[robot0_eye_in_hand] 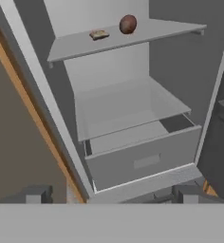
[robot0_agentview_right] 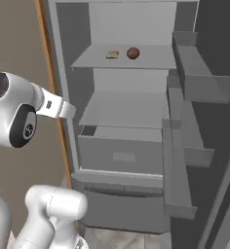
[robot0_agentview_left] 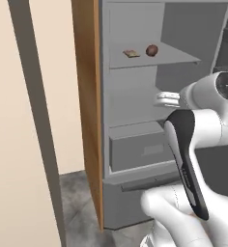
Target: Move the onion and bar from the second highest shelf to the top shelf to make space. Then, place the pitcher from the counter on the cleared second highest shelf.
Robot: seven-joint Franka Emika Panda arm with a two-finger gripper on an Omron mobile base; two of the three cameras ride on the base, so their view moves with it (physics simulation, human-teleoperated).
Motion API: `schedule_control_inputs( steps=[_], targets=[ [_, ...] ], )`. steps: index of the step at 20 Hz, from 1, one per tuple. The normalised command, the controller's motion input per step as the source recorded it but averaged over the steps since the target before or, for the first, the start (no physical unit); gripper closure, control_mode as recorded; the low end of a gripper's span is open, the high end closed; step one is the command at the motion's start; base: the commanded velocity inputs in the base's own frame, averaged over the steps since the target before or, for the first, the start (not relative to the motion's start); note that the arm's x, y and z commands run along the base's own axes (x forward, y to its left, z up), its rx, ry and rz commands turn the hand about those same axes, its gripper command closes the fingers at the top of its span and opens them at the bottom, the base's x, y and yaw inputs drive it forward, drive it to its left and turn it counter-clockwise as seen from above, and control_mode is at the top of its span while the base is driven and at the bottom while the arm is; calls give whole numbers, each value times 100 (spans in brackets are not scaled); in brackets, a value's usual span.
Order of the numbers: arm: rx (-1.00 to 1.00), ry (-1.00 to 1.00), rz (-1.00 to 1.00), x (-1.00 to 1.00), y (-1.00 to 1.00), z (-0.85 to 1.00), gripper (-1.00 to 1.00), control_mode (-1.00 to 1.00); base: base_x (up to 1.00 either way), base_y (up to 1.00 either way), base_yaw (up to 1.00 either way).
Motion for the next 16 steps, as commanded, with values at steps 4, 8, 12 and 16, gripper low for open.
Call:
schedule_control_inputs(
  steps=[4,8,12,16],
  targets=[
    [0,0,0,0,0,0,-100,100,-90,14,-39],
    [0,0,0,0,0,0,-100,100,-76,0,-46],
    [0,0,0,0,0,0,-100,100,-61,-1,-52],
    [0,0,0,0,0,0,-100,100,-32,-15,-54]
  ],
)
